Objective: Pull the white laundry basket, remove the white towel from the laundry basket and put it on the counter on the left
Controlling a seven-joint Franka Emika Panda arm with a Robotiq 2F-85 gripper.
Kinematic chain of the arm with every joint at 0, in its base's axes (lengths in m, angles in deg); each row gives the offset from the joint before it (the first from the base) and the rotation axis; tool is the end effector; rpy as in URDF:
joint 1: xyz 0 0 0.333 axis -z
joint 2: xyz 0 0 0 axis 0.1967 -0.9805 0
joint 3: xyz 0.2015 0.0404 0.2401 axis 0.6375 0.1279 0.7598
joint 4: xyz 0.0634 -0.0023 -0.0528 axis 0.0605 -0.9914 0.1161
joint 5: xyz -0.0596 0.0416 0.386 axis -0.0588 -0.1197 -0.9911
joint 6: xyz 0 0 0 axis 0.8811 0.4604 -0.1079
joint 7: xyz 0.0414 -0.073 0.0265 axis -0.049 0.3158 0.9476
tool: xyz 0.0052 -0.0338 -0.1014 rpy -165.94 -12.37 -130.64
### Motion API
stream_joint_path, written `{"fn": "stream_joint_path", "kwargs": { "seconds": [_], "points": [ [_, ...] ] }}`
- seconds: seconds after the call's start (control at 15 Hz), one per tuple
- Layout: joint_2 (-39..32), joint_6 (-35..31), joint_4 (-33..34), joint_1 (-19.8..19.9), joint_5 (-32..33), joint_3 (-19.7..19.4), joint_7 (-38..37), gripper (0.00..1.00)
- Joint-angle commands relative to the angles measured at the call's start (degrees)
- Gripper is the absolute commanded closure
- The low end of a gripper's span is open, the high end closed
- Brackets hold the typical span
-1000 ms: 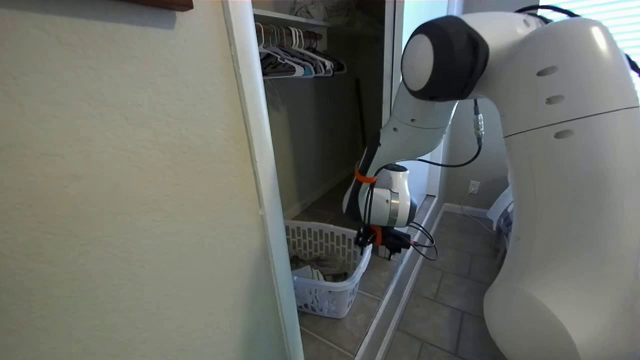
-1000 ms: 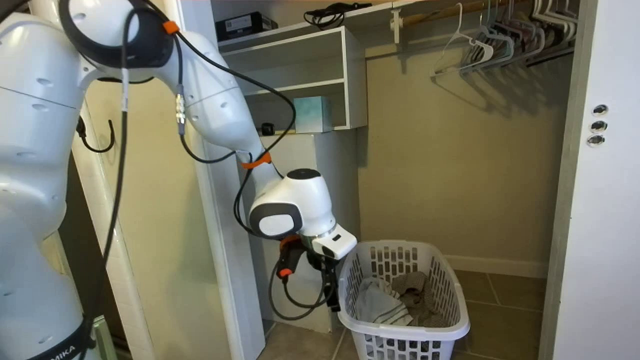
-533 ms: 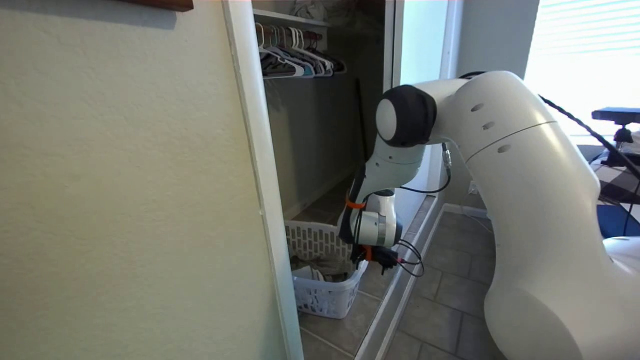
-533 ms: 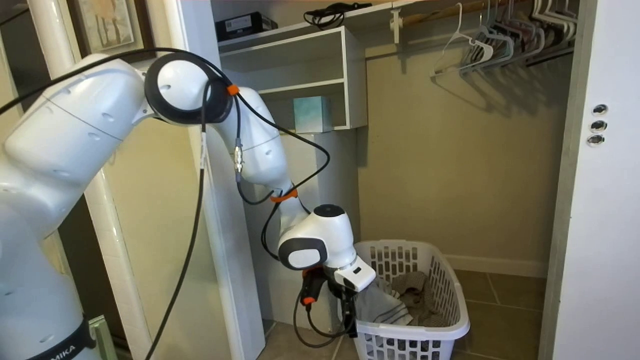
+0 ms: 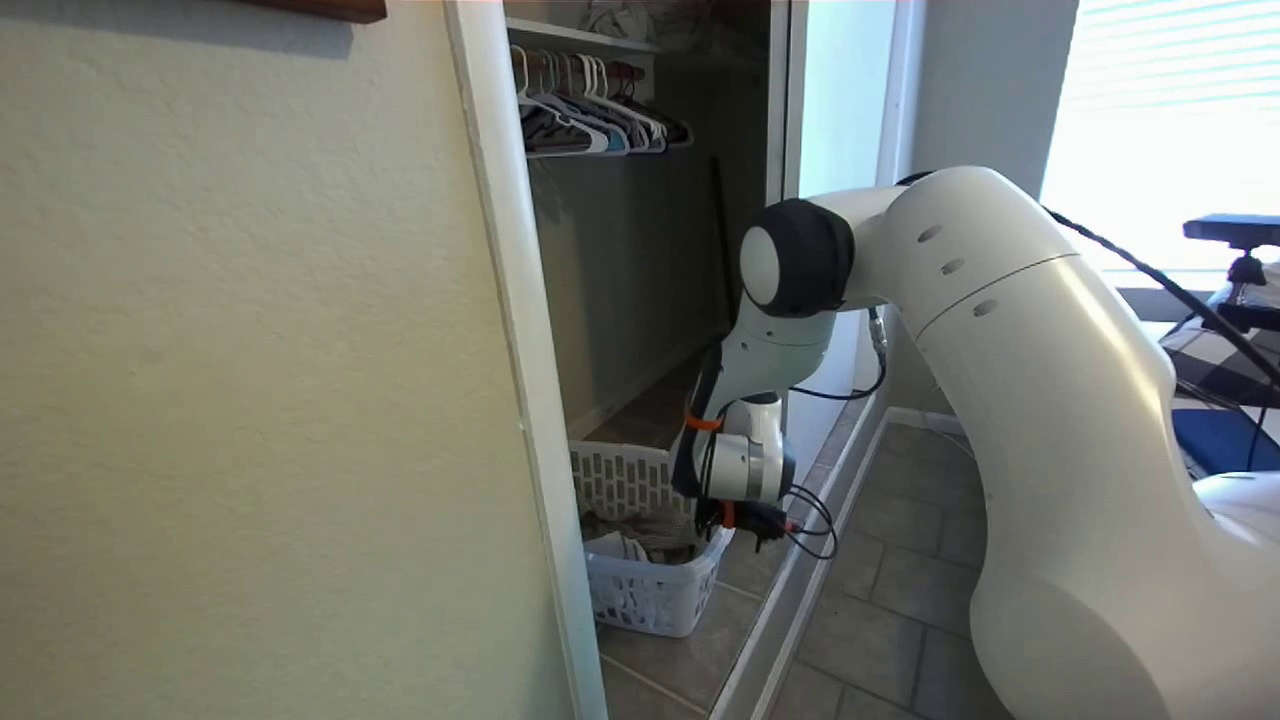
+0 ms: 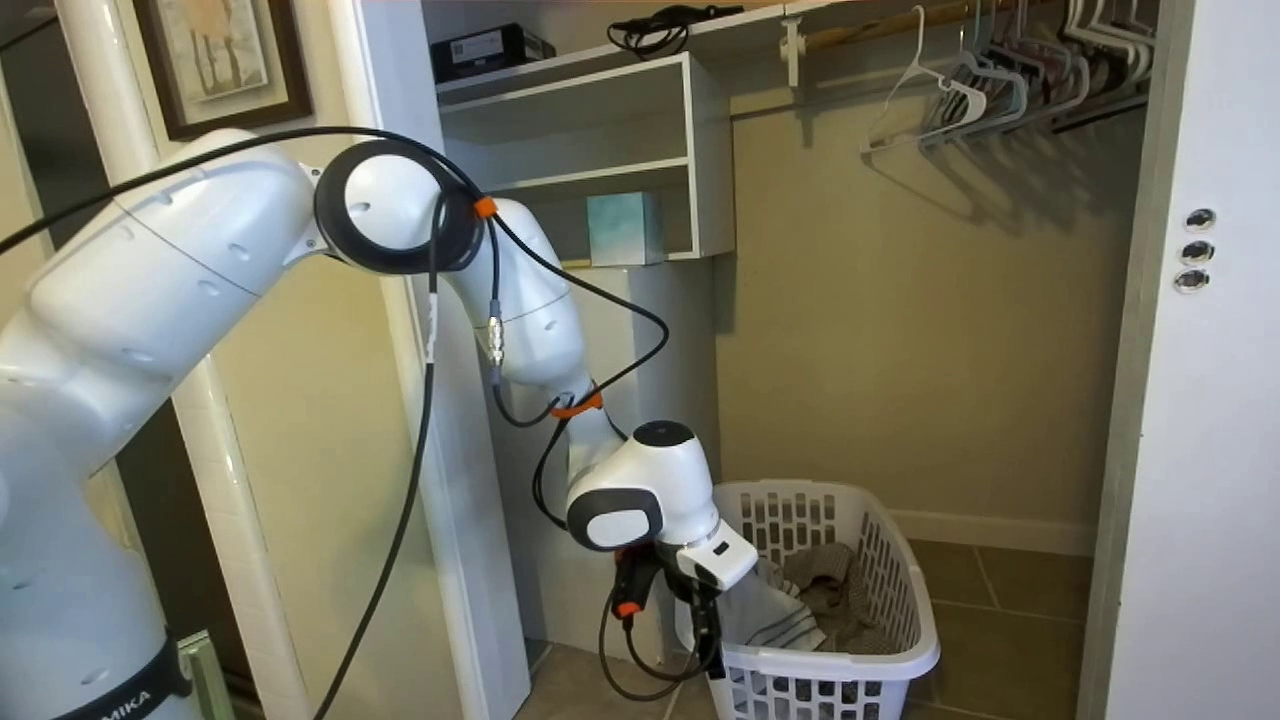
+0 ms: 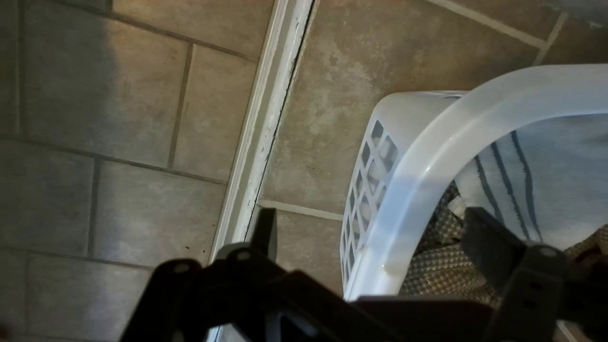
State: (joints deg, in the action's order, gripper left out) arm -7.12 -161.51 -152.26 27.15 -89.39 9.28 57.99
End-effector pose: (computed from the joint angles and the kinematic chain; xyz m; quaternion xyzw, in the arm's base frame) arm 0.5434 -0.1975 0.0499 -0.9028 0.4182 -0.0968 0.0272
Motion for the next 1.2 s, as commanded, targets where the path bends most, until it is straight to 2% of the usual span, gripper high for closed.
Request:
{"fn": "stream_joint_path", "kwargs": {
  "seconds": [0.0, 0.07, 0.53, 0.73, 1.0, 1.13],
  "points": [
    [0.1, 0.0, -0.1, 0.3, 1.3, 0.2, -1.1, 0.0],
    [-1.6, -1.0, 1.0, -2.0, 1.0, -1.9, -3.2, 0.0],
    [-11.8, -8.3, 8.4, -0.3, -0.7, 1.1, -8.0, 0.0],
    [-15.3, -12.7, 12.0, 2.6, -1.2, 5.2, -10.0, 0.0],
    [-17.9, -14.7, 15.7, 7.8, -1.2, 11.7, -12.8, 0.0],
    [-18.9, -14.9, 17.1, 9.0, -1.1, 13.0, -13.5, 0.0]
  ]
}}
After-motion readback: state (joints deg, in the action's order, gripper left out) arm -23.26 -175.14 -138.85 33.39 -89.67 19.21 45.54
